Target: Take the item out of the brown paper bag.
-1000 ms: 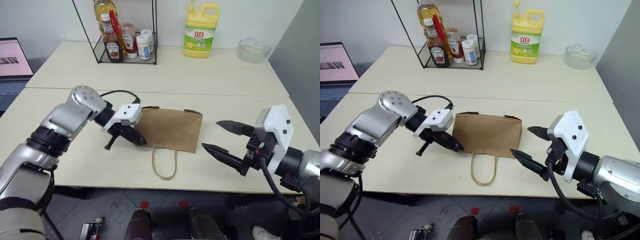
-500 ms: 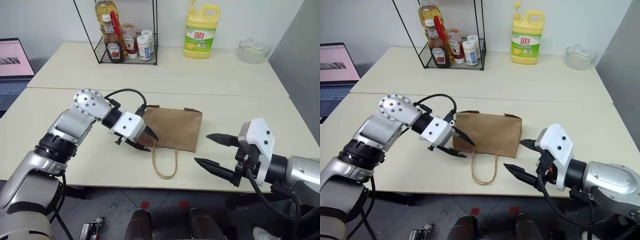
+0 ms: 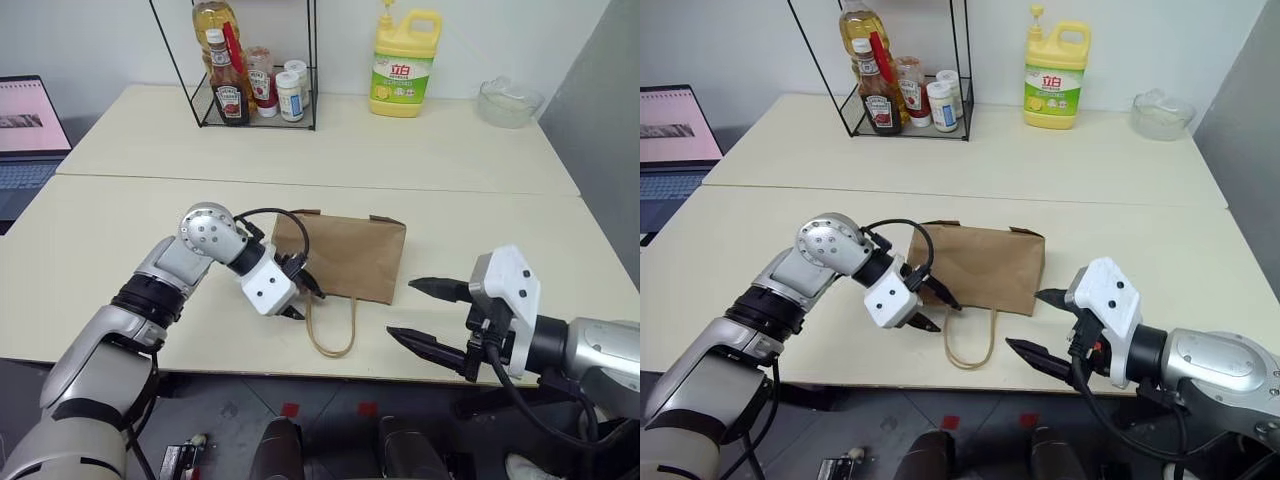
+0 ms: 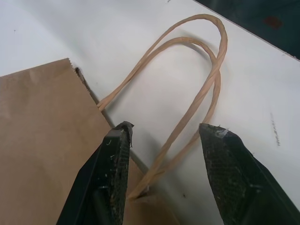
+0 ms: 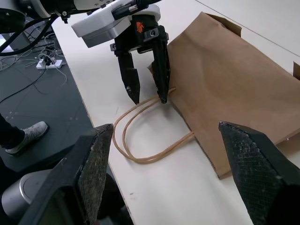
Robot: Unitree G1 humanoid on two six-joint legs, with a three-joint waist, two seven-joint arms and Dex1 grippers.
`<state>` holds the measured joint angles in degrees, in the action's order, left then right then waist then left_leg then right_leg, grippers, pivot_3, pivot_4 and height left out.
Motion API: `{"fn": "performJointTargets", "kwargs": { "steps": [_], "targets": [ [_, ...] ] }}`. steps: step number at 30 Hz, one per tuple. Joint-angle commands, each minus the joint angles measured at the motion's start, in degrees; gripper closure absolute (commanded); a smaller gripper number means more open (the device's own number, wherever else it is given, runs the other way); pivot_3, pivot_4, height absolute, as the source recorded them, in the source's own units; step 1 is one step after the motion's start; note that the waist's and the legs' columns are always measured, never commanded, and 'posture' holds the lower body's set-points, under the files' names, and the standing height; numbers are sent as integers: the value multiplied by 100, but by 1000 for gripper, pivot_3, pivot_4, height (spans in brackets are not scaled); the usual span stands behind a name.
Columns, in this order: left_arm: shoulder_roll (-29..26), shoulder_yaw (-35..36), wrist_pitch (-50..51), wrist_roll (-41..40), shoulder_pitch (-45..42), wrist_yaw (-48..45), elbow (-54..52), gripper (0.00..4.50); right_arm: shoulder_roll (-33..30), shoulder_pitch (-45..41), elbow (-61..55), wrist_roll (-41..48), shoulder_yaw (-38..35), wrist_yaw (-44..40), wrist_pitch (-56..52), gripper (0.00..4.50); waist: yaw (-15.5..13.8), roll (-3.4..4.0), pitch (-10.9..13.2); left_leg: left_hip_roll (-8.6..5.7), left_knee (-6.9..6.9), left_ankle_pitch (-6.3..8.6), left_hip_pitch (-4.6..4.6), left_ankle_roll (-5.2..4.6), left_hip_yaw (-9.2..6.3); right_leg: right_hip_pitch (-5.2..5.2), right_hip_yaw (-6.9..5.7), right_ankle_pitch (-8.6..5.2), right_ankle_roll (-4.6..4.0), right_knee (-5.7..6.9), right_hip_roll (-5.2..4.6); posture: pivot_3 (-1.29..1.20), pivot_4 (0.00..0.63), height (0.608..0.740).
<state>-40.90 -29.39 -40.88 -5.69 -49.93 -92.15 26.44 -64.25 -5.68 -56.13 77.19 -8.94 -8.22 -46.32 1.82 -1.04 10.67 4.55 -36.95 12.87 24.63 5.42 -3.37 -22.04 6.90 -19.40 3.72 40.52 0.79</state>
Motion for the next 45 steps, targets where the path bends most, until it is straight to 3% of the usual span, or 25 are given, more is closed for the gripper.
{"fn": "performJointTargets", "kwargs": {
  "steps": [1,8,13,16,22,23,28,38,45],
  "targets": [
    [81,110,-155,25,36,-23,12,2084,-208,13,-376,-224,-9,-313,95,724,0,0,0,0,0,0,0,0,0,0,0,0,0,0,0,0,150,740],
    [203,90,-135,29,52,-34,11,2084,-874,169,-388,-1250,450,-1398,484,724,1,0,0,0,0,0,0,0,0,0,-1,0,0,-1,0,0,150,740],
    [252,37,-104,13,105,-35,-72,2084,-900,410,-388,-1659,456,-1661,706,724,0,0,0,0,-2,0,0,0,0,0,-1,0,0,0,0,0,150,740],
    [262,9,-85,-5,207,-35,-148,2587,-866,455,-388,-1757,457,-1711,776,724,1,0,0,0,-2,0,0,0,0,0,-1,0,0,0,0,0,150,740],
    [373,40,-44,16,304,-31,-224,4381,-832,462,-388,-1984,618,-1775,888,724,0,0,0,0,-2,0,-1,0,0,1,-1,0,0,0,-1,0,150,740],
    [404,63,-13,3,307,-15,-217,4447,-824,460,-388,-2065,658,-1782,897,724,-1,0,0,0,-2,0,-1,0,0,1,-2,0,0,0,-1,0,150,740],
    [557,297,610,-226,278,126,-215,4447,-665,247,-387,-2959,1087,-1812,817,724,1,0,0,0,-3,0,-1,0,0,1,-2,0,0,1,0,0,150,740],
    [970,977,2099,-451,-33,737,-383,4447,-614,60,-230,-4388,2012,-3018,1069,724,1,0,0,-2,-4,0,-2,0,-1,0,-2,0,1,1,0,0,150,740],
    [1061,1168,2577,-429,15,905,-637,4447,175,-829,317,-6022,3267,-3570,1649,724,6,0,-1,-1,-4,-1,-8,2,-2,1,-3,0,1,5,1,0,150,740]
  ]
}}
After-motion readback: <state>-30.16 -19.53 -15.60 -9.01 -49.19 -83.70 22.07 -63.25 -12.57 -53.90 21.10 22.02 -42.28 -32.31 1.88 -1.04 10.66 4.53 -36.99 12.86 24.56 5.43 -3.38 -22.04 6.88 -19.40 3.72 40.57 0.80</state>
